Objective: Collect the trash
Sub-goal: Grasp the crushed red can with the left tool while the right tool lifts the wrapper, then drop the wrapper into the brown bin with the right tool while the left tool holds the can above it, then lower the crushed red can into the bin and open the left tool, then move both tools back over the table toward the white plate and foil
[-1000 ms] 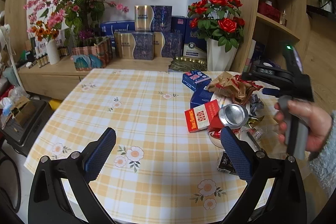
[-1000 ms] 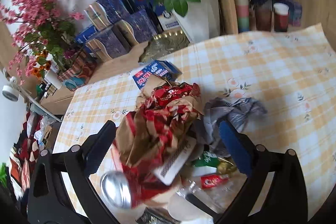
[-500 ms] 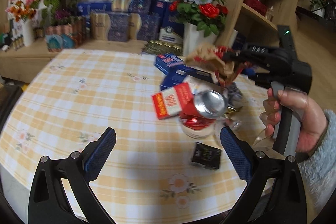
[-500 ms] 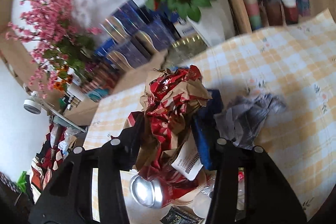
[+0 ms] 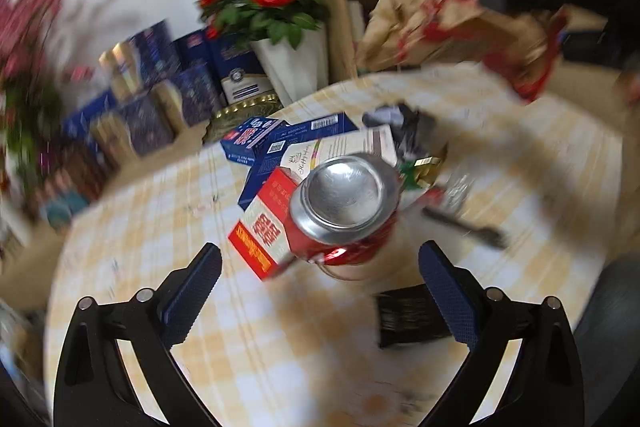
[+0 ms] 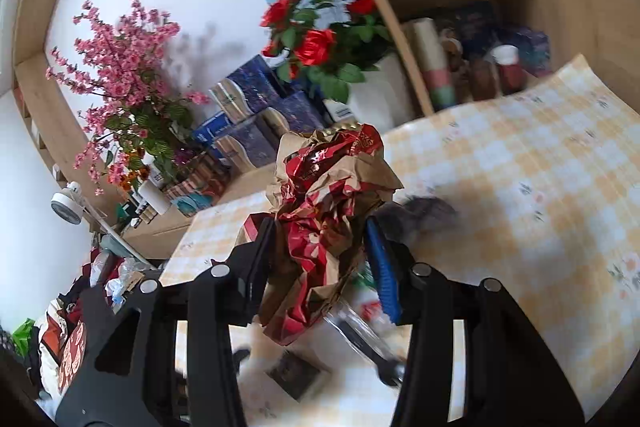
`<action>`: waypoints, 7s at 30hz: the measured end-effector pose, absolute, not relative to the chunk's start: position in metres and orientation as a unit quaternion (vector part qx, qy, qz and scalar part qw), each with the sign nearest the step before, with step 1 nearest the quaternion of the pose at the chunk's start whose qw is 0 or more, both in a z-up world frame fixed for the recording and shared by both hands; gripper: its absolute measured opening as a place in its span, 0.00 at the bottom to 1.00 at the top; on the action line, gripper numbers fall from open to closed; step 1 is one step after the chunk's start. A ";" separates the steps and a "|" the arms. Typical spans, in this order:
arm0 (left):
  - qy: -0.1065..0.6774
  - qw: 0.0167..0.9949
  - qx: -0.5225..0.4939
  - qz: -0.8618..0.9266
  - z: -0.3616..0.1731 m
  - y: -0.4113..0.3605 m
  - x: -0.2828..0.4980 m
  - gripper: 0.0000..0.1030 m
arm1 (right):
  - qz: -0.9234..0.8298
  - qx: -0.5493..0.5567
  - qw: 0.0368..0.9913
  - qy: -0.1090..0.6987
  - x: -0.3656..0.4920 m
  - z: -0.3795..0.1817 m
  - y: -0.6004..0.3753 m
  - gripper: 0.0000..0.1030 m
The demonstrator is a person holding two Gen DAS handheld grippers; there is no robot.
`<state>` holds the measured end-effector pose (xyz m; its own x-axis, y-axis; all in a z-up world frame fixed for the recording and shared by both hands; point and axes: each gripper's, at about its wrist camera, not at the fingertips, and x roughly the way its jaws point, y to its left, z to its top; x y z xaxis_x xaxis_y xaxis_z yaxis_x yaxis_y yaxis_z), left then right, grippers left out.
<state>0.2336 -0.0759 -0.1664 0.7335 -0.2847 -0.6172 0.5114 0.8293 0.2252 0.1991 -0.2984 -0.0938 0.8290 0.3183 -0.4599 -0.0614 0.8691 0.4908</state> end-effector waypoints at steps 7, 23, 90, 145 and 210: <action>0.279 0.891 0.253 -0.254 -0.180 -0.090 0.265 0.89 | 0.077 0.252 0.923 0.282 0.168 -0.110 -0.329 0.46; 0.283 0.903 0.169 -0.276 -0.145 -0.077 0.261 0.43 | 0.069 0.239 0.924 0.290 0.127 -0.120 -0.331 0.46; 0.365 0.910 0.002 -0.194 -0.205 0.017 0.028 0.40 | 0.077 0.147 0.783 0.599 0.031 -0.333 -0.213 0.58; 0.443 0.870 0.077 -0.204 -0.247 -0.025 0.045 0.75 | 0.013 0.200 0.851 0.485 0.023 -0.289 -0.253 0.92; 0.511 0.784 -0.330 -0.121 -0.245 -0.014 0.291 0.07 | 0.032 0.000 0.925 0.379 0.193 -0.174 -0.291 0.94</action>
<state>0.2912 -0.0142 -0.2447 0.4480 -0.5276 -0.7218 -0.1473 0.7527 -0.6417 0.1929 -0.2906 -0.1742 0.7104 0.0590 -0.7013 -0.0587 0.9980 0.0245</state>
